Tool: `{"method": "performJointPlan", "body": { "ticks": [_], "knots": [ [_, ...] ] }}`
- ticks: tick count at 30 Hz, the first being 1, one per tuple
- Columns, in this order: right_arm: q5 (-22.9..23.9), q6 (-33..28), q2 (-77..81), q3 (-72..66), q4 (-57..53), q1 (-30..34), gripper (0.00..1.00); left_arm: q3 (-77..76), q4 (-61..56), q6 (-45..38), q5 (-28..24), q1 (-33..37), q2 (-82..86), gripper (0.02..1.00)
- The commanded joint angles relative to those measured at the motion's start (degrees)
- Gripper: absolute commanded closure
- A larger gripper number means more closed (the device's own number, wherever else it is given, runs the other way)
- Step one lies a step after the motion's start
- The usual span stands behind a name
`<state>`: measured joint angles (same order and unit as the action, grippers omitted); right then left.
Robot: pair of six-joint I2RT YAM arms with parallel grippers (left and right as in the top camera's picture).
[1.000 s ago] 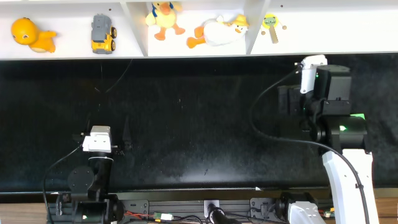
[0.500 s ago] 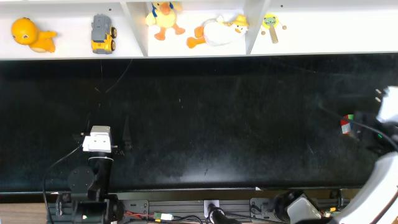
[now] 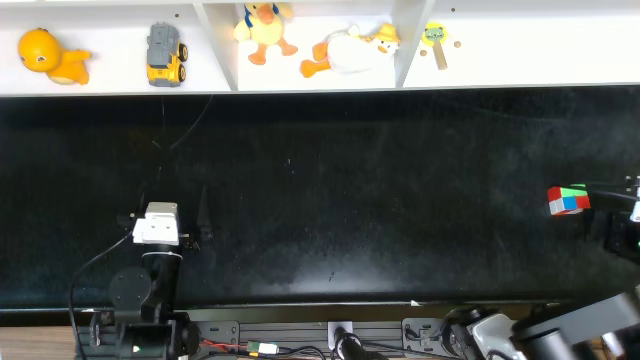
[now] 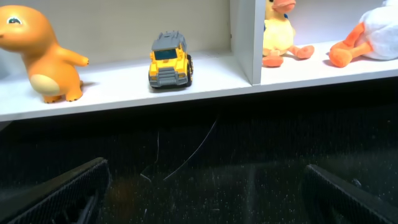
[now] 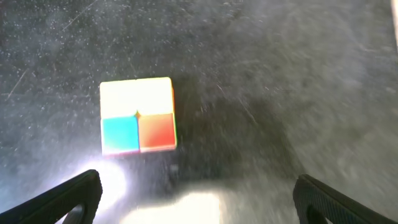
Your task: Store Toys
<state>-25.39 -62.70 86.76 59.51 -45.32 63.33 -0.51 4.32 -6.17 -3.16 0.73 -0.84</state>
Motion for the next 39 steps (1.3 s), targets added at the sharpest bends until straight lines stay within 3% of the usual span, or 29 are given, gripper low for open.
{"method": "performJointPlan", "body": {
  "ticks": [1,9,14,32,39],
  "knots": [
    [-4.61,0.52,2.67,-0.28,2.03,-2.89,0.007,0.07,0.33,-0.68,0.31,-0.11,0.68,0.023],
    [-4.55,2.14,5.09,-0.28,1.95,-8.79,0.007,0.07,0.35,-0.68,0.33,-0.11,0.68,0.020],
    [1.22,3.56,5.14,-1.25,1.95,-11.50,0.005,0.07,0.33,-0.68,0.31,-0.11,0.68,0.020],
    [7.26,4.28,5.05,-6.29,7.67,-11.61,0.005,0.07,0.33,-0.68,0.31,-0.11,0.68,0.020],
    [6.82,7.85,5.05,-6.91,7.54,-11.61,0.005,0.07,0.33,-0.68,0.31,-0.11,0.68,0.020]
  ]
}}
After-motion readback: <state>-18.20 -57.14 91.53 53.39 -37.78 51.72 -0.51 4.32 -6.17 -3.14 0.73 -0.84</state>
